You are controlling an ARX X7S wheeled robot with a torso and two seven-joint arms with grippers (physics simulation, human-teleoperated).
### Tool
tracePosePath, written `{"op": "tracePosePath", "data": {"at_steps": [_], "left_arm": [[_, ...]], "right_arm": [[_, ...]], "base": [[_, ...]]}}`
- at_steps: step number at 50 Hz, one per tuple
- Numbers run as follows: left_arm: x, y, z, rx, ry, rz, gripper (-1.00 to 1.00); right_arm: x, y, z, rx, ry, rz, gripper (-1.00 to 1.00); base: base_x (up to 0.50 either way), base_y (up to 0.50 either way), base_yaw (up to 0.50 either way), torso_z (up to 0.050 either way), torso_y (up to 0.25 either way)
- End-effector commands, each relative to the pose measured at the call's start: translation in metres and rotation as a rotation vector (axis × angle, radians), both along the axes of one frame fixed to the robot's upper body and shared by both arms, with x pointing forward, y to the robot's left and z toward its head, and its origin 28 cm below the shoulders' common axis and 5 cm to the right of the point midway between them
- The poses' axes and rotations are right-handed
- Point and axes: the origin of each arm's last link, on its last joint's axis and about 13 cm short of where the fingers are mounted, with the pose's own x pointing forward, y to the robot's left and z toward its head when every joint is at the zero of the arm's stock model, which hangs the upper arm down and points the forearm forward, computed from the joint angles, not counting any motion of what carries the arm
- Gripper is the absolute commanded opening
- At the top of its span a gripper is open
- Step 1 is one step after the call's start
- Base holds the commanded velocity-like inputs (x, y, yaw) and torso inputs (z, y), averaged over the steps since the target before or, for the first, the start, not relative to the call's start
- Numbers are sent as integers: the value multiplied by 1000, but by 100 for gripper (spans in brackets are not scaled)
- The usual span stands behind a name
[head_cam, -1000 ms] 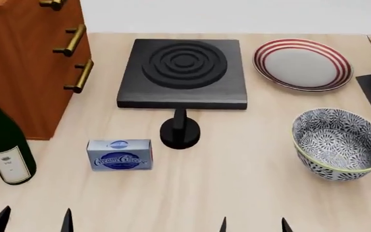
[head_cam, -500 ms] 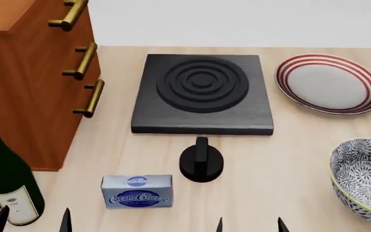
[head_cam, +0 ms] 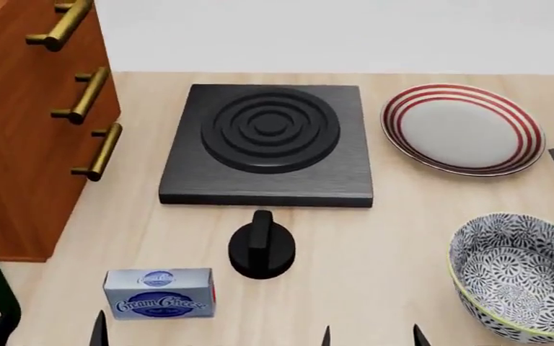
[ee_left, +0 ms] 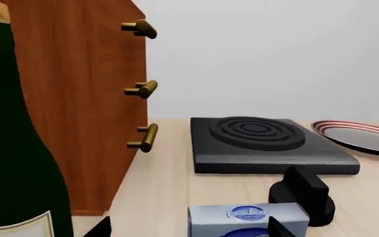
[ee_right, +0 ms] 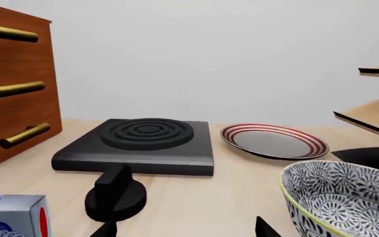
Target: Pick up the cream cheese and put it in the bowl.
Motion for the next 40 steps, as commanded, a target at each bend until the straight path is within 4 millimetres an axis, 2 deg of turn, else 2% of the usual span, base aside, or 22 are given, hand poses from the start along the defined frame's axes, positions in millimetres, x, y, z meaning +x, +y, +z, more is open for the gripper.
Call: {"op": "tracePosePath", "data": {"at_steps": [1, 17, 23, 30, 34, 36, 40], "left_arm": [[0, 1, 0, -3, 0, 0, 100], [-1, 1, 3, -1, -2, 1, 100], [-1, 2, 12, -8, -16, 3, 100], [-3, 1, 6, -6, 2, -12, 100], [-5, 3, 13, -19, 8, -32, 100], [-6, 2, 16, -17, 55, -109, 100], [-7, 6, 31, -38, 34, -124, 100]], "right_arm": [[-1, 0, 0, -4, 0, 4, 100], [-3, 0, 3, -19, -11, 14, 100], [-1, 0, 10, -17, -21, 16, 100], [-3, 0, 5, -19, -14, 22, 100], [-5, 0, 6, -20, -20, 23, 100], [-4, 1, 6, -26, -19, 23, 100], [-5, 2, 7, -36, -22, 31, 100]], "base": [[0, 0, 0, 0, 0], [306, 0, 0, 0, 0], [12, 0, 0, 0, 0], [0, 0, 0, 0, 0], [0, 0, 0, 0, 0], [0, 0, 0, 0, 0], [0, 0, 0, 0, 0]]}}
